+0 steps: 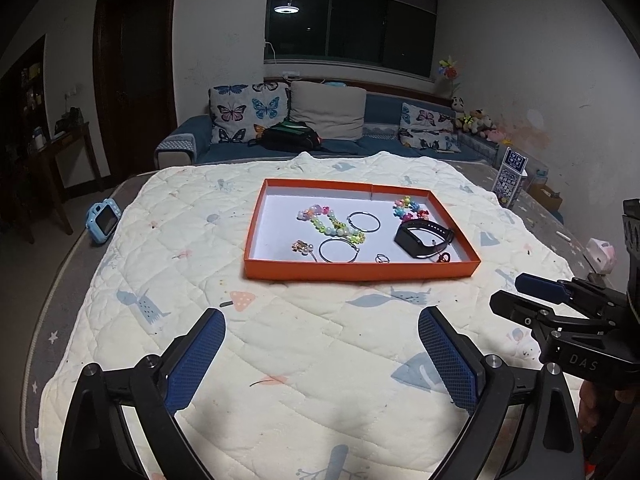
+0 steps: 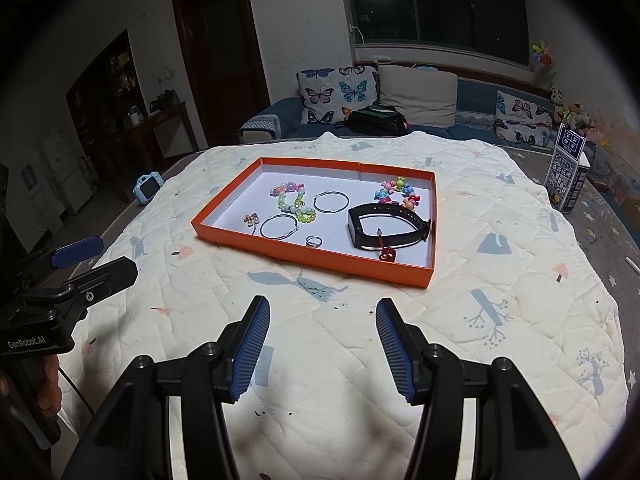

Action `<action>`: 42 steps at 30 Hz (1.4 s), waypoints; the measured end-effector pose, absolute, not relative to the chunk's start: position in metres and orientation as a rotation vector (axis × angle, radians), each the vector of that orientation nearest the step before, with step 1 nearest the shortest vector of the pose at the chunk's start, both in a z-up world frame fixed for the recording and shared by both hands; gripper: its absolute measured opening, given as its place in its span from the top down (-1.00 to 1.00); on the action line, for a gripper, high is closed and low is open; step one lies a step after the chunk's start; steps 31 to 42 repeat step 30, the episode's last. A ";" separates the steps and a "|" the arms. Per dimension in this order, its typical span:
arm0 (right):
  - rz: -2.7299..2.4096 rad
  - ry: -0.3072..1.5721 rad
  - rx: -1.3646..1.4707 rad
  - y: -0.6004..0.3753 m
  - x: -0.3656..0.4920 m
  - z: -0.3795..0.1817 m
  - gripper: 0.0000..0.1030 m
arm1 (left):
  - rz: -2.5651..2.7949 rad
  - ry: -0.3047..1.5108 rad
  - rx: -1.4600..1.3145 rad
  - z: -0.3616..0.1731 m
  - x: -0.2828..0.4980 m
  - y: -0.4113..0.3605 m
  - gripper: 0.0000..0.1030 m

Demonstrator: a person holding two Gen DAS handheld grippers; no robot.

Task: Organize jewelry

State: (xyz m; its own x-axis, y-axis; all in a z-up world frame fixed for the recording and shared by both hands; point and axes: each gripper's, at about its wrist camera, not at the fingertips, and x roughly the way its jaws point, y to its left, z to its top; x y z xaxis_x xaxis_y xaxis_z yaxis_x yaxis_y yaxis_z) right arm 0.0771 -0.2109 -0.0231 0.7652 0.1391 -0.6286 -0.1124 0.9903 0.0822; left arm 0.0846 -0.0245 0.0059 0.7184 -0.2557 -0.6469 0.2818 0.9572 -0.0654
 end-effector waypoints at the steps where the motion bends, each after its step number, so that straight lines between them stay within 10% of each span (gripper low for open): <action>1: 0.137 0.685 0.040 -0.211 0.078 -0.023 -0.18 | -0.296 0.708 0.039 0.006 0.085 -0.025 -1.00; 42: 0.146 0.685 0.037 -0.209 0.077 -0.022 -0.18 | -0.299 0.721 0.043 -0.003 0.087 -0.026 -1.00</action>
